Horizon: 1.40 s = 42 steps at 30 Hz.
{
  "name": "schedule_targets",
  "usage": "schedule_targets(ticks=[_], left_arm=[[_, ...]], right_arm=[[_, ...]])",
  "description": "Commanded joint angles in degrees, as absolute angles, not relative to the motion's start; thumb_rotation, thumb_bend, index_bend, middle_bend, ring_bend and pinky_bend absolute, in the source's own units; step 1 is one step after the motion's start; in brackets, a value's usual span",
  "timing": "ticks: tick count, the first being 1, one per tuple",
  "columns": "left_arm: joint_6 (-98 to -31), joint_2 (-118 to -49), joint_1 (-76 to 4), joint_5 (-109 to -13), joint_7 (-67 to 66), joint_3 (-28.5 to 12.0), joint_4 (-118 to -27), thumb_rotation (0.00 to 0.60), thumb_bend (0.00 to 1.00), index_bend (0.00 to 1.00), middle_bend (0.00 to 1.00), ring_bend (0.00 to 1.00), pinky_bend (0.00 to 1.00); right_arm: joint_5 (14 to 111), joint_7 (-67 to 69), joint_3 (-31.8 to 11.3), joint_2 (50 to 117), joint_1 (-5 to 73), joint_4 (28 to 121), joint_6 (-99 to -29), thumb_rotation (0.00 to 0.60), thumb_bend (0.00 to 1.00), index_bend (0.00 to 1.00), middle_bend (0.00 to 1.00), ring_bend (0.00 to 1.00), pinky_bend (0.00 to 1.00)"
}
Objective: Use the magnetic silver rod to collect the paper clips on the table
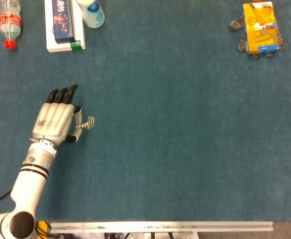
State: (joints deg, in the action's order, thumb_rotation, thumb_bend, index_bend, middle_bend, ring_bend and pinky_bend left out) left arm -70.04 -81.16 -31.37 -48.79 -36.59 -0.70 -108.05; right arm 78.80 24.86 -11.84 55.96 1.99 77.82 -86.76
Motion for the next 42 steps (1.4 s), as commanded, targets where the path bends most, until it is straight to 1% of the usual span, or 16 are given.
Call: schedule_targets(ticks=[1,32,42], left_arm=[[-70.20,-81.03,-31.28,-48.90,-36.63,-0.74,-108.21,0.600,0.36,0.62,0.04,0.00,0.00],[-69.29,-82.26,-31.05,-48.23,-36.82,-0.91,-106.97,0.600,0.36,0.62,0.04,0.00,0.00],[-69.98,-81.90,-31.23,-48.47,-37.15,-1.55,-108.03,0.600,0.36,0.62,0.04,0.00,0.00]], right_arm=[[78.79,24.90,-11.81,56.00,2.00,77.73,-86.69,0.600,0.37,0.24,0.16,0.00,0.01],[78.81,25.48,-11.54,56.82,2.24,76.74,-86.22,0.600,0.37,0.24,0.16,0.00,0.01],[78.91,25.58,-11.51,56.83,2.41,76.65,-86.01,0.600,0.37,0.24,0.16,0.00,0.01]])
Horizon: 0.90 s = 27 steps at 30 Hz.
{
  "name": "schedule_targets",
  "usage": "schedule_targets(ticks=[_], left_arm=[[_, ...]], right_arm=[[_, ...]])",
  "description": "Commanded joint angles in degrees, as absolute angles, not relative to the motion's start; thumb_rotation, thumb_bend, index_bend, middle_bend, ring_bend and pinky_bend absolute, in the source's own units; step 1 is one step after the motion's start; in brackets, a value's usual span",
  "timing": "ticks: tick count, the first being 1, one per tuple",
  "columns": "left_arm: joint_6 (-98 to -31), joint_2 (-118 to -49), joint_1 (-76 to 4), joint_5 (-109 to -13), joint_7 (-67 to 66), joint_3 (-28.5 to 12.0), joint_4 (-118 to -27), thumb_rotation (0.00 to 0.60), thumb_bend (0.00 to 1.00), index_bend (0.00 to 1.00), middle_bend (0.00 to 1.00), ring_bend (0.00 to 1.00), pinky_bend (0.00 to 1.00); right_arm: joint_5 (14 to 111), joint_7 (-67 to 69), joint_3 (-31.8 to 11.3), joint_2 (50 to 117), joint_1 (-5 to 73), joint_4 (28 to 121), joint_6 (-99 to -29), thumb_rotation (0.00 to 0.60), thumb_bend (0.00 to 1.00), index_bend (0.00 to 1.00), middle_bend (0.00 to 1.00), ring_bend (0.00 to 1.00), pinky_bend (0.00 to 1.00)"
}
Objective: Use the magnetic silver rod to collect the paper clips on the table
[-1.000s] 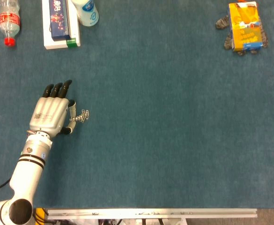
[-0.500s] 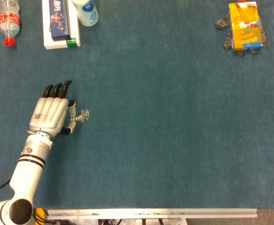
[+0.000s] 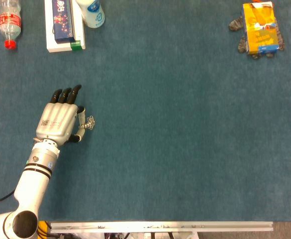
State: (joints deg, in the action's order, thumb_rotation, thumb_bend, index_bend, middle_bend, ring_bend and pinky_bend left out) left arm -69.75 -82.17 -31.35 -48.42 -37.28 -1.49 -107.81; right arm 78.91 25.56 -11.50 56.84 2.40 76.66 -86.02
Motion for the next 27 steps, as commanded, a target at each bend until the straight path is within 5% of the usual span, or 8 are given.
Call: schedule_targets(ticks=[1,27], left_arm=[[-70.16,-81.66,-31.14,-48.59,-37.11,-1.55,-108.25,0.600,0.36,0.62,0.04,0.00,0.00],[-75.49,-68.76,-24.79,-53.99,-29.83,-0.57,-112.01,0.600,0.36,0.62,0.04,0.00,0.00]], right_arm=[[78.91,25.60,-11.52,56.82,2.41,76.64,-86.02,0.600,0.37,0.24,0.16,0.00,0.01],[79.33,24.84,-11.42,56.50,2.56,77.69,-86.41,0.600,0.37,0.24,0.16,0.00,0.01]])
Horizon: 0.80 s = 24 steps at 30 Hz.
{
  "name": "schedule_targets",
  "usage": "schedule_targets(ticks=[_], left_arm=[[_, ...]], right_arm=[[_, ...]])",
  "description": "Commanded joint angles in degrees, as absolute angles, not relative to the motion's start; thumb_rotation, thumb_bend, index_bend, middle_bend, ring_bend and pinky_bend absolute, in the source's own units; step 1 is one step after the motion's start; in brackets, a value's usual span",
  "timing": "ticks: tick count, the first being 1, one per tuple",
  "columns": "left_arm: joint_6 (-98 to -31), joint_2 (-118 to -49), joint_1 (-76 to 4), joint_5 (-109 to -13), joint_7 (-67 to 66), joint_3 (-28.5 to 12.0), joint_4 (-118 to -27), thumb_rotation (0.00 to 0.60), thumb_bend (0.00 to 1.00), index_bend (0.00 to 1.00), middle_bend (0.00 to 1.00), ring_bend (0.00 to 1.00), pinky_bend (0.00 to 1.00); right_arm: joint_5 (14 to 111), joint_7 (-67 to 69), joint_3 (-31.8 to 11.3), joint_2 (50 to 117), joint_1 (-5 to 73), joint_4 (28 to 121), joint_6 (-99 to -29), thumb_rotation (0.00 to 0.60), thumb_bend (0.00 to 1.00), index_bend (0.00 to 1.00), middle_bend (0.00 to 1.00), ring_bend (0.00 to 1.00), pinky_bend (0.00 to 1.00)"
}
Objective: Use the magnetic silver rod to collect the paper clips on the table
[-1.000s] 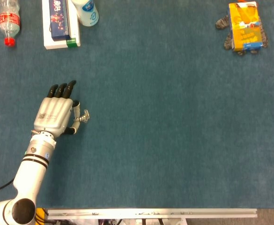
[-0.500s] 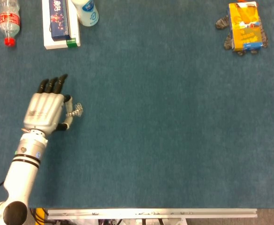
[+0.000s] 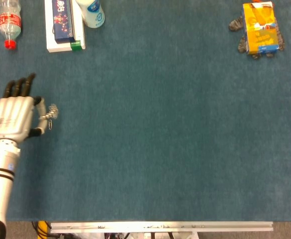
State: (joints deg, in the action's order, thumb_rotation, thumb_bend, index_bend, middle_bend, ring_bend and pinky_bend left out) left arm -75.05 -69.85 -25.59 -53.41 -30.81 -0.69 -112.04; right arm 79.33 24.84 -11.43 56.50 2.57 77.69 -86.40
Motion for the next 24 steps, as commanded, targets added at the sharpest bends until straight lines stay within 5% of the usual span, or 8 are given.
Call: schedule_targets(ticks=[1,16,24], left_arm=[[-75.64,-68.16,-24.40,-54.27,-29.34,-0.50,-112.00,0.600,0.36,0.62,0.04,0.00,0.00],[-74.16,-66.61,-20.21,-55.44,-22.56,0.33,-108.08,0.600,0.36,0.61,0.04,0.00,0.00],[-73.02,-66.45,-18.48,-56.57,-19.09,0.46,-105.82,0.600,0.36,0.40,0.04,0.00,0.00]], right_arm=[[79.35,24.84,-11.40,56.50,2.55,77.70,-86.42,0.600,0.37,0.24,0.16,0.00,0.01],[79.78,24.27,-11.05,56.44,2.35,78.25,-86.85,0.600,0.37,0.24,0.16,0.00,0.01],[80.07,23.73,-10.91,56.43,2.51,78.67,-86.78,0.600,0.37,0.24,0.16,0.00,0.01]])
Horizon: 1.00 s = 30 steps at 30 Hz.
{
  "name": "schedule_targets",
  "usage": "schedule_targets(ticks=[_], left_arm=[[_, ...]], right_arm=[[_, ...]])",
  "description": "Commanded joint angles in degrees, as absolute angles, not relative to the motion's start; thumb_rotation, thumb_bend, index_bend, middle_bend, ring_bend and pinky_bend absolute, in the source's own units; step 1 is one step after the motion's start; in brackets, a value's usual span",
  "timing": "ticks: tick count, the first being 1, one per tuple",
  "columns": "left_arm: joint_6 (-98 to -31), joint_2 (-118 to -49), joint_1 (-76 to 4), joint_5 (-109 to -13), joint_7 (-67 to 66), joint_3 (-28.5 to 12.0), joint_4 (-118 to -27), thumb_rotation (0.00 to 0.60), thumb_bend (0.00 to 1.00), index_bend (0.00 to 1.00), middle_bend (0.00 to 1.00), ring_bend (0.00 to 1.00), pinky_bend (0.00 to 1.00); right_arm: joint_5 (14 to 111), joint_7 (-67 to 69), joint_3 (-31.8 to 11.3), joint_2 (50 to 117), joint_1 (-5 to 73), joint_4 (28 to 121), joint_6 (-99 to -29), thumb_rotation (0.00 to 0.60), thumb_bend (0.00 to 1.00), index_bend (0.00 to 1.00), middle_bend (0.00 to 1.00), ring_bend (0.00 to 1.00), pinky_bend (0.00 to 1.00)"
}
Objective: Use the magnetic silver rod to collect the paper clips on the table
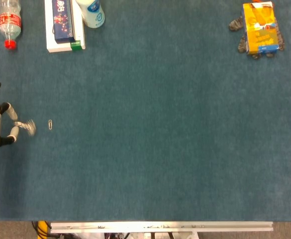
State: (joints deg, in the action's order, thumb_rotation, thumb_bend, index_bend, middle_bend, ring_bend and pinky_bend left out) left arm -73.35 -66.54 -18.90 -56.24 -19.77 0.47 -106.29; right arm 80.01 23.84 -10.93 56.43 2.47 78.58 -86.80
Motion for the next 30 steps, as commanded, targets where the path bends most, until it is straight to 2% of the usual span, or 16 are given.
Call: schedule_targets(ticks=[1,4,8,11,18,23,30], left_arm=[[-72.80,-66.38,-18.26,-56.64,-18.72,0.50,-105.59,0.600,0.36,0.39,0.04,0.00,0.00],[-72.31,-66.23,-17.74,-56.78,-17.80,0.50,-105.22,0.600,0.36,0.32,0.04,0.00,0.00],[-72.39,-65.83,-16.80,-56.85,-15.64,-0.08,-104.66,0.600,0.36,0.16,0.04,0.00,0.00],[-72.64,-65.25,-15.95,-57.01,-13.25,-0.78,-104.17,0.600,0.36,0.13,0.04,0.00,0.00],[-74.14,-63.25,-13.20,-64.60,-3.08,-1.14,-101.61,0.600,0.36,0.22,0.04,0.00,0.00],[-80.45,-63.98,-10.10,-74.71,1.86,0.18,-95.12,0.600,0.36,0.29,0.05,0.00,0.00],[-91.16,-63.86,-5.89,-83.52,5.86,0.37,-87.07,0.600,0.36,0.32,0.08,0.00,0.00]], right_arm=[[80.16,23.56,-10.87,56.43,2.58,78.81,-86.74,0.600,0.37,0.24,0.16,0.00,0.01],[80.34,23.09,-10.82,56.39,2.71,79.23,-86.73,0.600,0.37,0.24,0.16,0.00,0.01],[80.62,22.54,-10.74,56.21,2.76,79.86,-86.92,0.600,0.37,0.24,0.16,0.00,0.01],[80.74,22.22,-10.69,56.09,2.75,80.24,-87.05,0.600,0.37,0.24,0.16,0.00,0.01],[81.80,21.72,-10.11,56.24,2.57,80.85,-87.75,0.600,0.37,0.24,0.16,0.00,0.01],[83.60,21.11,-9.30,56.81,2.04,81.01,-89.50,0.600,0.37,0.24,0.16,0.00,0.01],[86.26,20.09,-8.14,58.24,0.65,80.32,-93.37,0.600,0.37,0.24,0.16,0.00,0.01]])
